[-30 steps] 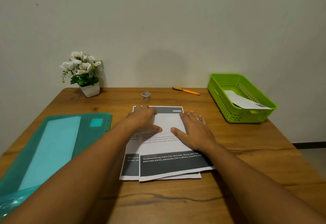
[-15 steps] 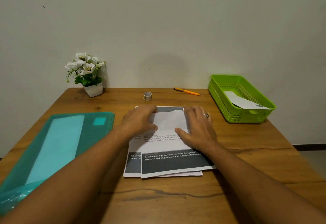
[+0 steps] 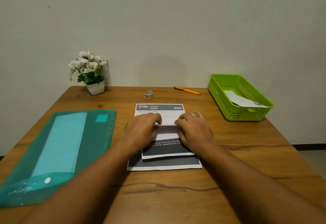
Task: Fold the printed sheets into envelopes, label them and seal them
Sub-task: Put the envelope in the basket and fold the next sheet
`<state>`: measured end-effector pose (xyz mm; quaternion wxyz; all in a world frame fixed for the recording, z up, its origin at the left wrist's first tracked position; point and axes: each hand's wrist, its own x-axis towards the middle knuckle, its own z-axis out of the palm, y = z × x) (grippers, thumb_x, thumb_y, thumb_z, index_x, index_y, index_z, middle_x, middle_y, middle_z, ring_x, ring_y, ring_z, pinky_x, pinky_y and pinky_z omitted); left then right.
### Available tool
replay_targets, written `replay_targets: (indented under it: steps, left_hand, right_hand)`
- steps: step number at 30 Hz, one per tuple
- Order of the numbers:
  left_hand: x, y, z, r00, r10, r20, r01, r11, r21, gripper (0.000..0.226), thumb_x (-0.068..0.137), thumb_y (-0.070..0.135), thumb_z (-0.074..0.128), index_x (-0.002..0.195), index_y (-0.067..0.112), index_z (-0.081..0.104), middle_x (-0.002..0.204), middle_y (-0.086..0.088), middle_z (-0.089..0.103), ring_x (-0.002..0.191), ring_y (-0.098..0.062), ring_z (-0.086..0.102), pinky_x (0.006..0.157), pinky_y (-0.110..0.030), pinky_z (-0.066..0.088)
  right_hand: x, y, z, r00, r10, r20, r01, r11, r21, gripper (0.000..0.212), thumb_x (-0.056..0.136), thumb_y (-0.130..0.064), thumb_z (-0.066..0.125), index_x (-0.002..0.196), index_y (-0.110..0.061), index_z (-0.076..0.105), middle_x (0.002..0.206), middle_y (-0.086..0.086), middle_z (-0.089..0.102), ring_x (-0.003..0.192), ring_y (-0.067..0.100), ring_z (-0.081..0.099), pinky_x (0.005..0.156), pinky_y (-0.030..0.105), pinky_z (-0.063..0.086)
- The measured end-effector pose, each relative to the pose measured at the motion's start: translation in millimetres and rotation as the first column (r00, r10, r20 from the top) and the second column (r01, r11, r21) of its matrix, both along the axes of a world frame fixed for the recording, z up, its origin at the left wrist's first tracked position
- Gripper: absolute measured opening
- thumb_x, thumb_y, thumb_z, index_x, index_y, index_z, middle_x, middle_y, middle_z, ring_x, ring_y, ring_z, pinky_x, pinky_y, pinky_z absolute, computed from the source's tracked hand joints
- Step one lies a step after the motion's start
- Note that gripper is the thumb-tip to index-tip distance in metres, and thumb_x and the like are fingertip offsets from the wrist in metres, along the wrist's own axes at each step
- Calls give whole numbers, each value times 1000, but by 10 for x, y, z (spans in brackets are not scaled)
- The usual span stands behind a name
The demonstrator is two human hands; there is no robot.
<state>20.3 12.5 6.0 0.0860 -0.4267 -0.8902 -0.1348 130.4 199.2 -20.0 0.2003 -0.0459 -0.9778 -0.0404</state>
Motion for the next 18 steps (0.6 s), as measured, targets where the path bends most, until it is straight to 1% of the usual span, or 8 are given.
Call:
replay_targets:
  steps: [2, 4, 7, 9, 11, 13, 15, 18]
  left_hand:
    - [26, -37, -105, 1000, -19, 24, 18, 1000, 9, 25, 96, 32, 59, 121, 35, 59, 121, 9, 67, 111, -19, 61, 82, -38, 53]
    - [50, -60, -210, 999, -40, 37, 39, 999, 29, 27, 96, 44, 58, 121, 33, 62, 122, 10, 67, 114, -17, 60, 85, -36, 51]
    - [91, -67, -323, 996, -79, 31, 76, 994, 78, 37, 99, 60, 47, 112, 30, 64, 115, 11, 66, 108, -12, 57, 78, -30, 40]
    - [109, -58, -359, 996, -81, 41, 77, 992, 103, 31, 102, 54, 42, 108, 30, 61, 113, 12, 62, 106, -11, 53, 83, -29, 39]
    - [110, -43, -389, 996, -83, 38, 79, 991, 105, 20, 103, 43, 46, 110, 30, 58, 116, 10, 59, 111, -13, 52, 93, -33, 42]
    - [101, -29, -421, 995, -89, 46, 85, 994, 71, 22, 103, 37, 47, 121, 28, 57, 127, 7, 57, 121, -16, 50, 104, -36, 39]
    - [96, -18, -442, 994, -88, 67, 89, 996, -4, 35, 106, 36, 41, 139, 28, 51, 146, 5, 51, 137, -18, 41, 116, -40, 31]
    - [113, -12, -431, 988, -60, 145, 75, 992, -98, 49, 110, 37, 29, 159, 28, 31, 167, 4, 27, 155, -21, 17, 127, -45, 12]
  right_hand:
    - [31, -45, -68, 999, 16, 30, -14, 998, -60, 24, 89, -22, 61, 109, -21, 75, 114, 2, 72, 99, 25, 64, 91, 41, 46]
    - [57, -76, -127, 998, 27, 60, -18, 989, -146, 28, 93, -24, 57, 116, -21, 73, 120, 2, 70, 107, 25, 63, 91, 41, 48]
    - [101, -107, -156, 996, 41, 75, -21, 967, -253, 39, 99, -46, 53, 125, -21, 69, 129, 4, 66, 118, 25, 59, 98, 43, 48]
    - [123, -124, -152, 993, 47, 104, -21, 972, -236, 55, 99, -62, 45, 129, -21, 67, 132, 4, 64, 121, 24, 56, 98, 43, 47]
    - [124, -144, -144, 991, 32, 127, -4, 976, -218, 61, 99, -68, 38, 128, -22, 65, 131, 2, 63, 120, 22, 55, 98, 43, 45]
    - [83, -185, -138, 991, 3, 134, 26, 977, -213, 53, 101, -62, 38, 125, -21, 62, 129, 1, 62, 118, 22, 54, 98, 43, 44]
    - [14, -247, -149, 990, -9, 142, 42, 972, -231, 42, 103, -47, 42, 128, -18, 60, 132, 4, 61, 121, 24, 54, 103, 43, 43]
    - [-63, -341, -204, 986, 43, 161, 9, 951, -308, 44, 106, -28, 41, 145, -13, 52, 152, 10, 51, 143, 26, 43, 120, 41, 32]
